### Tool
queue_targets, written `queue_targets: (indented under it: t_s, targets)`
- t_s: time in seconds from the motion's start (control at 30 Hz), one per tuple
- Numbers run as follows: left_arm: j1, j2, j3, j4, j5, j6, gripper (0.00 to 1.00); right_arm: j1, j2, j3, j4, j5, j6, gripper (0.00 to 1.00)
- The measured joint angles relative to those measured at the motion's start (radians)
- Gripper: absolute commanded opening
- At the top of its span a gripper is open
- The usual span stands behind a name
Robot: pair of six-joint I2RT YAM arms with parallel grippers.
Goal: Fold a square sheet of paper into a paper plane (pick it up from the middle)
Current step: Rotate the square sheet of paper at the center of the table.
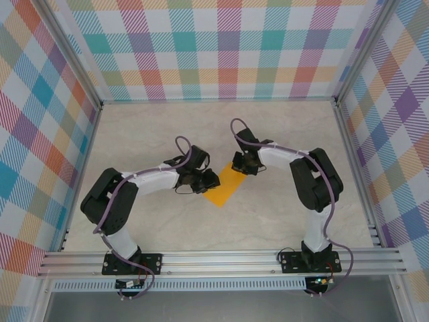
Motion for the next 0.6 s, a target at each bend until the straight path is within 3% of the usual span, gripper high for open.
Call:
queue_targets:
  t_s: [0.3, 0.6]
  targets:
    - [-0.054, 0.042, 0.004, 0.019, 0.027, -0.027, 0.04, -0.034, -0.193, -0.2, 0.207, -0.225, -0.007, 0.02]
    - [-0.091, 0.089, 0.004, 0.035, 0.046, -0.031, 0.0, -0.026, -0.204, -0.384, 0.286, -0.408, -0.004, 0.0]
